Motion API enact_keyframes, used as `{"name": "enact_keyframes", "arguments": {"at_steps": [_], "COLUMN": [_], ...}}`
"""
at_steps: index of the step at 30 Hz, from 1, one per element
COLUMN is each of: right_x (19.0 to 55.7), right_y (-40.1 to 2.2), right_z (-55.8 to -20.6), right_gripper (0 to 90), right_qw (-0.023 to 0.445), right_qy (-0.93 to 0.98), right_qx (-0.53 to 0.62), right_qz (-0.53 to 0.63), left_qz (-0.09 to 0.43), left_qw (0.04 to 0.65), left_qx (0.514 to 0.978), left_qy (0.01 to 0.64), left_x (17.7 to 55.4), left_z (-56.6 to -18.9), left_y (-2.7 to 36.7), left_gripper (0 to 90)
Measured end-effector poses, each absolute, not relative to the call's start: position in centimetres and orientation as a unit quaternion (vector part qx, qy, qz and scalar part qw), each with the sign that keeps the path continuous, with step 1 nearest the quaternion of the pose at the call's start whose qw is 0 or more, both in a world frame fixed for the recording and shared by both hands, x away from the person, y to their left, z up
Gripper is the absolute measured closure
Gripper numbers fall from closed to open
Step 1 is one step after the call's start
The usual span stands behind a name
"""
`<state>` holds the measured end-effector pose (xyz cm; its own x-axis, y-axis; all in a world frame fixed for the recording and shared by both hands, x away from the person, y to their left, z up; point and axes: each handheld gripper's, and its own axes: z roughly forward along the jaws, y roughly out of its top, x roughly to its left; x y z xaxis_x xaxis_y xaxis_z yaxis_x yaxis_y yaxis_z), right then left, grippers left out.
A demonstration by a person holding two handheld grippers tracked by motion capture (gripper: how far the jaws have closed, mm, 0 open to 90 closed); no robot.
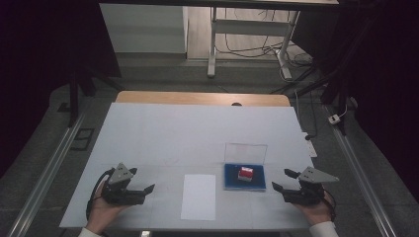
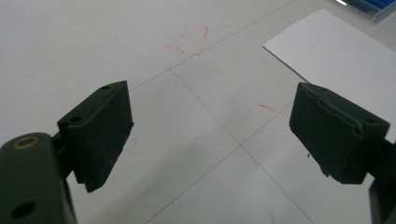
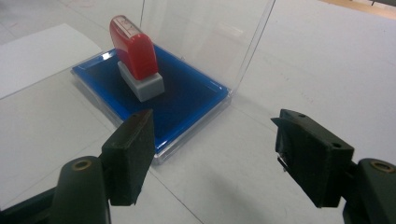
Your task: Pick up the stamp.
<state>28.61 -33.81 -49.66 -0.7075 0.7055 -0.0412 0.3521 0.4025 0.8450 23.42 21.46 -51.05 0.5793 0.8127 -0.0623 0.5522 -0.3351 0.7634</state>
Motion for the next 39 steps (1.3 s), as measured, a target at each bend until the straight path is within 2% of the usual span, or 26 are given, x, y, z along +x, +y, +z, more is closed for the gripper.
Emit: {"name": "enact_keyframes", "arguments": {"at_steps": [14,39], "right_x": [28.6,29.7], "right_y": [-33.1,-29.7], "right_z": [-47.4,-46.5], "right_gripper": [29.5,30.3], "right_qw": [0.201,0.183], "right_qy": [0.811,0.828], "right_qx": [0.309,0.277], "right_qz": [0.455,0.451], "left_qz": [0.160,0.160], "left_qw": [0.385,0.380], "left_qx": [0.803,0.808], "left_qy": [0.426,0.421], "left_x": [23.6,23.7], "left_z": [-51.0,-51.1], "left_y": [21.6,21.3], "left_gripper": [14.3,15.0]}}
